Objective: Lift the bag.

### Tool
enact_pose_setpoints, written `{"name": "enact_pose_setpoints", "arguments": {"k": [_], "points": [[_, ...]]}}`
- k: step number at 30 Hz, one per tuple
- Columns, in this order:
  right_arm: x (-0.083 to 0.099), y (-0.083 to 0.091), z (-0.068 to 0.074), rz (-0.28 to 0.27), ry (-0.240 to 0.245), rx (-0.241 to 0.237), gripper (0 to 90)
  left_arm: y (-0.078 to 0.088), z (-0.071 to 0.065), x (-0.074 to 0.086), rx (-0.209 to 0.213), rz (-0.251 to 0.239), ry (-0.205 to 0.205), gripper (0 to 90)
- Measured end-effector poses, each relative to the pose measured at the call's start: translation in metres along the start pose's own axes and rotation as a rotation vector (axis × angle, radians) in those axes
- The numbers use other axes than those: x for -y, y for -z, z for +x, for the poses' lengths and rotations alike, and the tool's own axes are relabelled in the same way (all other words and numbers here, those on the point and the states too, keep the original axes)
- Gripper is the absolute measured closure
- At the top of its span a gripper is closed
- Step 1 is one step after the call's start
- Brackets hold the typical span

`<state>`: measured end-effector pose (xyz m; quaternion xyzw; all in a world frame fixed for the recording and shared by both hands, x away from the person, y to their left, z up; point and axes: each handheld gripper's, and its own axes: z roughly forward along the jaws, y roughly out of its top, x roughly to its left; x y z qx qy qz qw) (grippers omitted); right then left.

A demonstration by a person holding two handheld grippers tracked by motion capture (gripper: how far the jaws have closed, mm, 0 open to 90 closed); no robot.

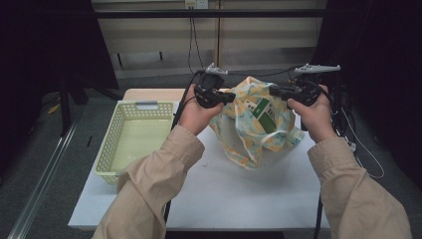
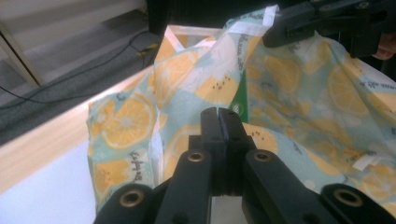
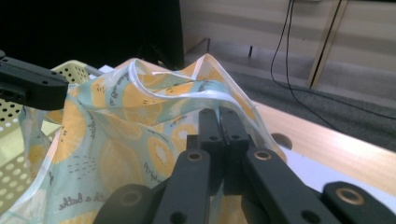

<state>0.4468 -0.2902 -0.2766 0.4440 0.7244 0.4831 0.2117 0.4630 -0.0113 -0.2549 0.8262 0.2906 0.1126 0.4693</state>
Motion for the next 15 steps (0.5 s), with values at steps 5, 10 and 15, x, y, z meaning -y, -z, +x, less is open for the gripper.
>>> {"name": "enact_pose_setpoints", "arguments": {"k": [5,10,15], "points": [[-0.016,0.006,0.0,-0.021,0.011,-0.001,90.0,0.01,0.003,-0.023,-0.007,-0.044,-0.006,90.0],[-0.024,0.008,0.0,-0.046,0.004,-0.019,90.0,0.013,0.007,-0.032,-0.017,-0.068,-0.003,90.0],[-0.022,0.004,0.002,-0.041,-0.004,-0.036,90.0,0.015,0.008,-0.034,-0.019,-0.075,0.008,90.0]]}}
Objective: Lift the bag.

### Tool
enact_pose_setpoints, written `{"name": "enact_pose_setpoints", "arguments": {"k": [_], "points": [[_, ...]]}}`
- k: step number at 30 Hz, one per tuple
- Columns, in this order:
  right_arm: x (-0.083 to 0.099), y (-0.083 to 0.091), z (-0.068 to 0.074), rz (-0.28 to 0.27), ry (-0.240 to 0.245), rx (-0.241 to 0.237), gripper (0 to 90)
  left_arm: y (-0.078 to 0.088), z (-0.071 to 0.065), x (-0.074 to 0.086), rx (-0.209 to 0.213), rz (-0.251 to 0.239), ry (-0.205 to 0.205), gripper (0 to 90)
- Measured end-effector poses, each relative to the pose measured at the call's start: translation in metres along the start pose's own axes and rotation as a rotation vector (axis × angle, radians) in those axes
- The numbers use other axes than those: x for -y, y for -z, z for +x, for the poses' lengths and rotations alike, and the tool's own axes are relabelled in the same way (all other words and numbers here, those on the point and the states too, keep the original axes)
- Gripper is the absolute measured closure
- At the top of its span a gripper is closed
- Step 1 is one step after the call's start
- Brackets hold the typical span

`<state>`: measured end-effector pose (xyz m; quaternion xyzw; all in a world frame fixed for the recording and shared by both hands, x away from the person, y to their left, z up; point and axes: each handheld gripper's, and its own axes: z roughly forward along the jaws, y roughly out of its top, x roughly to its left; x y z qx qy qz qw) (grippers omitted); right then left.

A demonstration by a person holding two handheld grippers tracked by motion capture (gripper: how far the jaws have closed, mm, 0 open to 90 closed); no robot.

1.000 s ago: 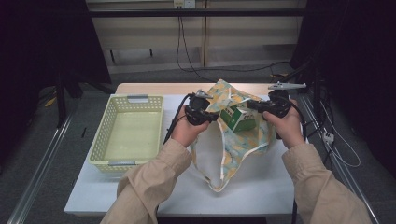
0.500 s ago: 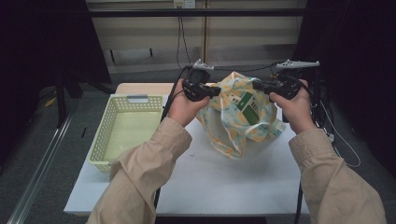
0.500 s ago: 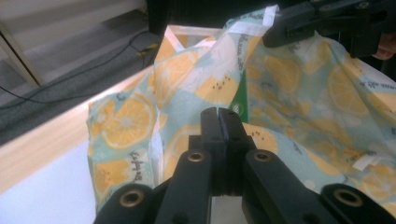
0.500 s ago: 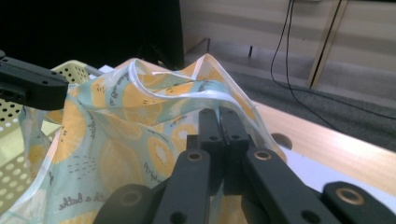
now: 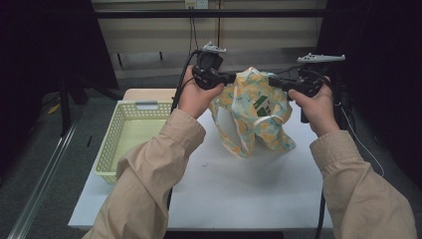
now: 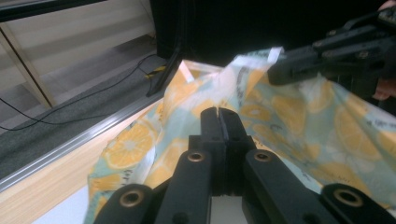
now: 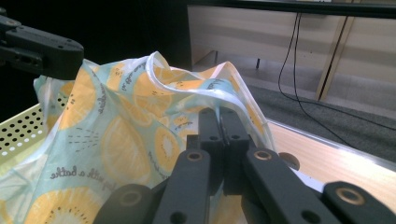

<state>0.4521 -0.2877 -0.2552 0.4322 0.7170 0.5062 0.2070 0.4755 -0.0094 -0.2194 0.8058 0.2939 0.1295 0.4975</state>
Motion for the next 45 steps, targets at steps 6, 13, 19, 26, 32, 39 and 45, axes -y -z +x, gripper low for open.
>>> {"name": "enact_pose_setpoints", "arguments": {"k": [6,13,19,26,32,39,45], "points": [[-0.004,0.004,0.005,0.002,0.01,0.0,90.0,0.005,0.001,-0.003,-0.001,-0.002,-0.003,90.0],[-0.007,0.005,0.009,-0.021,-0.022,-0.03,89.7,0.008,0.007,-0.002,-0.001,0.007,0.003,90.0],[0.012,-0.006,0.014,0.019,-0.075,-0.094,61.0,0.007,0.016,0.023,0.04,0.057,0.086,50.5],[0.022,0.001,0.023,0.028,-0.08,-0.129,29.0,0.025,0.024,0.049,0.069,0.08,0.071,21.6],[0.027,0.021,0.024,0.045,-0.047,-0.116,24.0,0.046,0.026,0.067,0.061,0.096,0.028,11.7],[0.062,0.037,0.026,0.085,-0.003,-0.115,21.1,0.074,0.031,0.104,0.087,0.1,0.036,6.4],[0.096,0.043,0.027,0.089,-0.004,-0.13,21.4,0.087,0.033,0.149,0.07,0.129,0.018,6.9]]}}
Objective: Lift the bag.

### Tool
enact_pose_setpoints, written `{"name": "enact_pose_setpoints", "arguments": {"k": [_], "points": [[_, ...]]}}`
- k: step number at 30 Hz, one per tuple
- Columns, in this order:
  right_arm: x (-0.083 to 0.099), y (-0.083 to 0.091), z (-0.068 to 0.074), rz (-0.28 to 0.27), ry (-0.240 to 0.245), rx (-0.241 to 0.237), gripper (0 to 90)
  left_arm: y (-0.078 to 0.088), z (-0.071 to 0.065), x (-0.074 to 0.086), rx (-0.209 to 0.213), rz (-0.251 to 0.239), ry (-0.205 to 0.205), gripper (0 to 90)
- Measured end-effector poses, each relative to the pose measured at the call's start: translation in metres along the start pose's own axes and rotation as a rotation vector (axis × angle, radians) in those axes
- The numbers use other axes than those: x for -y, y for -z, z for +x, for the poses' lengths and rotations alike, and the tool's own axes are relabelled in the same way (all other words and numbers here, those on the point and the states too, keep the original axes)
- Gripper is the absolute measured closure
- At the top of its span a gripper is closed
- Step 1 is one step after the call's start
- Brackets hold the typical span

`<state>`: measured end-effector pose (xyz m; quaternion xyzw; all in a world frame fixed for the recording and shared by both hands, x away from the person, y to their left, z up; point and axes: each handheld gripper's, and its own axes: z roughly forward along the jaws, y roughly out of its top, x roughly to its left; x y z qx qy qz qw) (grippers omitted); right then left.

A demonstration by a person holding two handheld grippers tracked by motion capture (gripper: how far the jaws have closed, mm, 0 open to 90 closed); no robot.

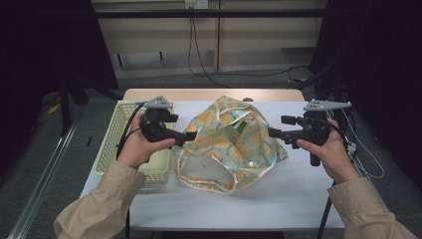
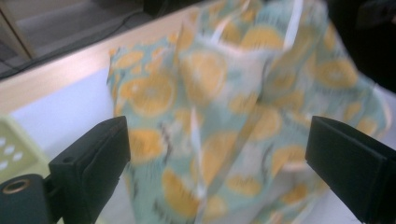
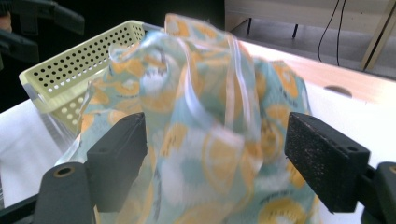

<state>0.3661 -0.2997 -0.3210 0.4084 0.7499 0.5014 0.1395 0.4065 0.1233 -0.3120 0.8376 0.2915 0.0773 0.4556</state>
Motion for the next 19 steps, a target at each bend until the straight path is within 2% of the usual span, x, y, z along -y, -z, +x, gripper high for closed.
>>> {"name": "enact_pose_setpoints", "arguments": {"k": [2,6,9,10,17,19], "points": [[0.01,0.001,-0.001,0.002,-0.01,-0.007,21.1,0.002,0.002,0.012,0.004,0.0,0.011,7.3],[0.028,0.001,-0.003,0.026,-0.002,0.008,21.3,0.006,0.003,0.029,-0.019,0.007,0.007,7.9],[0.04,0.001,-0.002,0.042,0.013,0.021,21.1,0.009,0.001,0.039,-0.024,0.021,-0.005,8.2],[0.045,0.001,-0.002,0.04,0.01,0.012,21.1,0.01,0.0,0.042,-0.028,0.025,-0.014,8.2],[0.08,0.002,0.002,0.028,-0.005,0.014,20.2,0.02,-0.004,0.065,-0.025,0.013,-0.002,7.7],[0.088,0.0,0.002,0.04,-0.004,0.027,19.4,0.022,-0.005,0.07,-0.022,-0.007,0.007,7.6]]}}
